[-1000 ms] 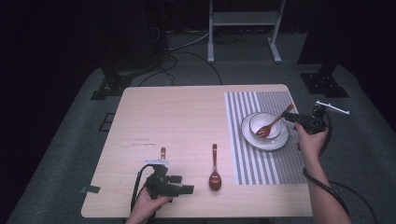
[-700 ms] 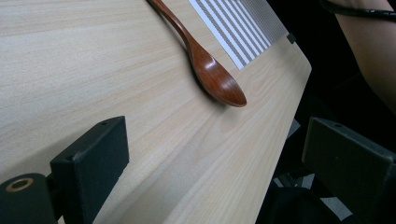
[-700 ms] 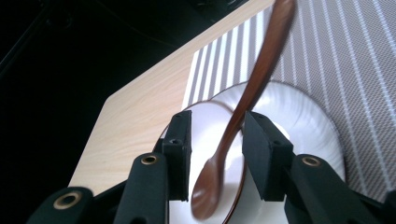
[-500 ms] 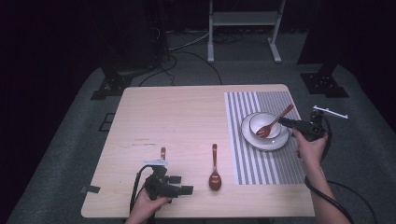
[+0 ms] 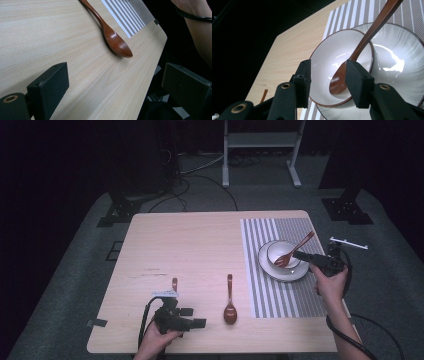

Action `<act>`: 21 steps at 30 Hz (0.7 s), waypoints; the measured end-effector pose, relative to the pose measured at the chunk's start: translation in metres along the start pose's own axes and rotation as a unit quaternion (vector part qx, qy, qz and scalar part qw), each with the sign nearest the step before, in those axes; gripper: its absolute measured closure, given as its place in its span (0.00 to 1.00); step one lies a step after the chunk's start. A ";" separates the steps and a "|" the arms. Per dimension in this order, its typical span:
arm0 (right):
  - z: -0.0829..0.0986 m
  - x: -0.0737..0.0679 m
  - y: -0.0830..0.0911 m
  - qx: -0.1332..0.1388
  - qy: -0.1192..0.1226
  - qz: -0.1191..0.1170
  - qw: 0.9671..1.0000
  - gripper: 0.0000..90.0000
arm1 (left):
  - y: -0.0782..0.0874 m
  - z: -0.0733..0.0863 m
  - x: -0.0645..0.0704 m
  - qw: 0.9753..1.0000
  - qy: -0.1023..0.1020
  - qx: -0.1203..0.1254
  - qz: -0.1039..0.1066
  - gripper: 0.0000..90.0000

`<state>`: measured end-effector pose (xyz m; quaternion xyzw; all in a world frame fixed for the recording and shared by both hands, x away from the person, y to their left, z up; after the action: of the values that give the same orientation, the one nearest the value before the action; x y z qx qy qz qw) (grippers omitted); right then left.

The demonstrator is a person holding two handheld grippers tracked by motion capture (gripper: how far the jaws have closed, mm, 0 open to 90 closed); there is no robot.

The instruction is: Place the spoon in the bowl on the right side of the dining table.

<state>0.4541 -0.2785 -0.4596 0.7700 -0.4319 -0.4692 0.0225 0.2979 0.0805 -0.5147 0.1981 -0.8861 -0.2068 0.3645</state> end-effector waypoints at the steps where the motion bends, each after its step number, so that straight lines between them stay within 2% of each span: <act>1: 0.003 -0.002 -0.001 -0.005 0.004 0.002 1.000 0.59 | 0.000 0.000 0.000 1.000 0.000 0.000 0.000 0.07; 11: 0.017 -0.014 -0.003 -0.019 0.021 -0.007 1.000 0.55 | 0.000 0.001 0.000 1.000 0.000 -0.001 -0.001 0.07; 21: 0.030 -0.020 -0.004 -0.028 0.027 -0.019 0.999 0.50 | 0.001 0.001 0.000 1.000 -0.001 -0.001 -0.002 0.07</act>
<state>0.4301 -0.2510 -0.4637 0.7897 -0.4027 -0.4604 0.0469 0.2972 0.0815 -0.5153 0.1992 -0.8860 -0.2081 0.3634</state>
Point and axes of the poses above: each handheld gripper's, and its own axes: y roughly backward along the jaws, z roughly out of its underside, x roughly to its right, the point moved 10 cm from there along -y, roughly forward along the jaws, and after that the axes turned 3 degrees about -y, right-handed, at the moved point
